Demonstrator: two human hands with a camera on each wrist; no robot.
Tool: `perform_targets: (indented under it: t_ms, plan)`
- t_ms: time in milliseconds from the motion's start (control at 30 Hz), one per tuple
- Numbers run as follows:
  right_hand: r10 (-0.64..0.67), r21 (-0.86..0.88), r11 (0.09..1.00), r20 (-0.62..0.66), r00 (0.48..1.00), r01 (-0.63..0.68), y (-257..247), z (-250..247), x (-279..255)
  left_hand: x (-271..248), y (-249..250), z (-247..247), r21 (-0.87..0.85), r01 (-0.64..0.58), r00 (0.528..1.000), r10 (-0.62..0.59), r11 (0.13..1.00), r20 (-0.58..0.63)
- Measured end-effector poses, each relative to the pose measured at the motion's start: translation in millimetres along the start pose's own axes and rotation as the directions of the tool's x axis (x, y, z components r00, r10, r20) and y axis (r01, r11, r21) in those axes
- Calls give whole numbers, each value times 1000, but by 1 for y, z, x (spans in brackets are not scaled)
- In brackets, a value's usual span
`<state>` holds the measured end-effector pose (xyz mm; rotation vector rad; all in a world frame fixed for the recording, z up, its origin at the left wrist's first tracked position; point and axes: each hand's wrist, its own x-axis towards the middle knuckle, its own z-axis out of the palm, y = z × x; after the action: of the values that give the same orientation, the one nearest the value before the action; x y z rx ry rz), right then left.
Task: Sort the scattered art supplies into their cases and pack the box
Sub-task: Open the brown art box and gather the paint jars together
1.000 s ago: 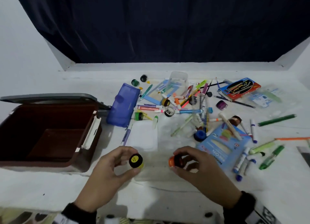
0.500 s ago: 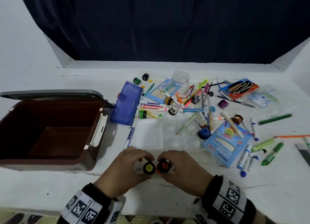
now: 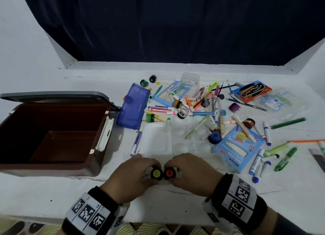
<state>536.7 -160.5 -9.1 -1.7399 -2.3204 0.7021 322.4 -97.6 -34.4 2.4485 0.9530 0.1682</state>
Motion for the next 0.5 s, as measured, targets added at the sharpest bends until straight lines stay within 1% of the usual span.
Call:
perform_targets:
  t_ms: [100,200,267,367,500]
  plan:
    - [2,-64,998,74,997,3,0,-2,7,1,1,-1,19,-9,1000,9,1000,12]
    - [-8,-105,994,109,994,20,-2,-1,16,5,0,-3,73,-57,998,54,996,40]
    - [-13,-132,991,120,993,29,-4,-1,19,9,2,-6,115,-77,996,70,990,62]
    - [-8,-176,984,129,992,30,-5,-2,21,14,5,-10,154,-64,992,46,986,119]
    - [27,-216,976,97,995,-6,-3,1,24,14,5,-9,104,-40,995,30,994,99]
